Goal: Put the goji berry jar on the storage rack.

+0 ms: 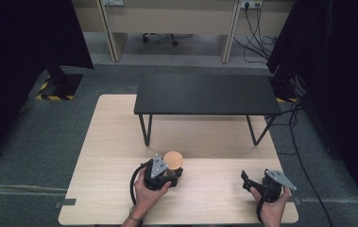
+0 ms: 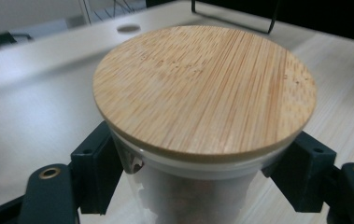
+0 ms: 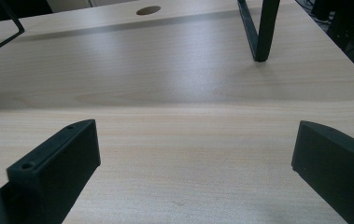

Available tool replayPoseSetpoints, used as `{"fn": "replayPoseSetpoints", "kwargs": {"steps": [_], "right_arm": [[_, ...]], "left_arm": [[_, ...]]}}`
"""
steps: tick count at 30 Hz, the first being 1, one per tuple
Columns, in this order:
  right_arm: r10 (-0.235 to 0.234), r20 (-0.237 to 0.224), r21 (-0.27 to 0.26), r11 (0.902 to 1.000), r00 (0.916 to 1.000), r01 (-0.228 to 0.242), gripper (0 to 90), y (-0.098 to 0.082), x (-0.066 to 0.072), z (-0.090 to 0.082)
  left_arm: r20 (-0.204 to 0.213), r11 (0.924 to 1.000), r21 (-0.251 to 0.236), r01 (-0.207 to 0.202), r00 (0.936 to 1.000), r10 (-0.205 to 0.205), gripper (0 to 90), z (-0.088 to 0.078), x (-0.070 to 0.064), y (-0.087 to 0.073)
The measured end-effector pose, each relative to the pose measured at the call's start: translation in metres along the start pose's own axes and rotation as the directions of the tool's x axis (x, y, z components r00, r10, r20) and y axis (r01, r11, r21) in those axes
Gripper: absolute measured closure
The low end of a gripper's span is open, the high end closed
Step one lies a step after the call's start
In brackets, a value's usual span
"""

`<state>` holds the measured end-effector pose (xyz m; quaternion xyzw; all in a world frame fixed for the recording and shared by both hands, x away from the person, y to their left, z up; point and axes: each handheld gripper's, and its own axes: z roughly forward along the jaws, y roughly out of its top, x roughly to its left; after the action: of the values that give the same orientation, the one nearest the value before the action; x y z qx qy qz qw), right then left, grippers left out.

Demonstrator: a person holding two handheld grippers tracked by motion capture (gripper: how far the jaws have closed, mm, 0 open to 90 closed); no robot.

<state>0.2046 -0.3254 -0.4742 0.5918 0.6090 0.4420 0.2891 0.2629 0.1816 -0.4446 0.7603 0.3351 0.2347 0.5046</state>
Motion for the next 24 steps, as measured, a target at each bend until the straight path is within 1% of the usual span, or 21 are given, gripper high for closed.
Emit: {"fn": "replayPoseSetpoints", "kwargs": {"steps": [2,4,6,10,12,14,18,19,22,24], "right_arm": [[0.003,0.001,0.000,1.0000,1.0000,-0.003,1.1,0.000,0.000,0.000],[0.002,0.002,0.000,1.0000,1.0000,-0.002,1.1,0.000,0.000,0.000],[0.000,0.003,-0.002,1.0000,1.0000,0.000,1.1,0.000,0.001,0.000],[-0.004,0.007,-0.002,1.0000,1.0000,0.004,1.2,0.000,0.002,0.000],[-0.006,0.008,-0.002,1.0000,1.0000,0.006,1.2,0.000,0.002,0.000],[-0.004,0.007,-0.001,1.0000,1.0000,0.004,1.2,0.000,0.002,0.000],[-0.003,0.005,-0.002,1.0000,1.0000,0.003,1.2,0.000,0.001,0.000],[-0.005,0.006,-0.002,1.0000,1.0000,0.005,1.2,0.000,0.001,0.000],[-0.003,0.005,-0.002,1.0000,1.0000,0.003,1.2,0.000,0.001,0.000],[0.000,0.003,-0.002,1.0000,1.0000,0.000,1.2,0.000,0.000,0.000]], "left_arm": [[-0.006,0.9998,-0.021,0.003,1.0000,-0.003,25.6,-0.007,0.000,0.005],[-0.005,0.9996,-0.028,0.010,0.9999,-0.010,25.6,-0.012,0.001,0.010],[-0.009,0.9995,-0.030,0.006,0.9999,-0.006,25.7,-0.016,0.002,0.017],[-0.008,0.9989,-0.045,0.011,0.9999,-0.011,25.7,-0.025,0.007,0.032],[-0.018,0.9983,-0.058,0.007,0.9998,-0.008,25.7,-0.031,0.010,0.048],[-0.032,0.9976,-0.069,-0.001,0.9995,-0.001,25.7,-0.035,0.012,0.060],[-0.039,0.9945,-0.105,-0.001,0.9992,-0.004,25.7,-0.044,0.018,0.084],[-0.047,0.9927,-0.121,-0.007,0.9989,0.001,25.7,-0.047,0.020,0.095],[-0.062,0.9915,-0.126,-0.030,0.9978,0.022,25.7,-0.048,0.021,0.109],[-0.067,0.9911,-0.130,-0.031,0.9975,0.022,25.7,-0.048,0.021,0.115]]}}
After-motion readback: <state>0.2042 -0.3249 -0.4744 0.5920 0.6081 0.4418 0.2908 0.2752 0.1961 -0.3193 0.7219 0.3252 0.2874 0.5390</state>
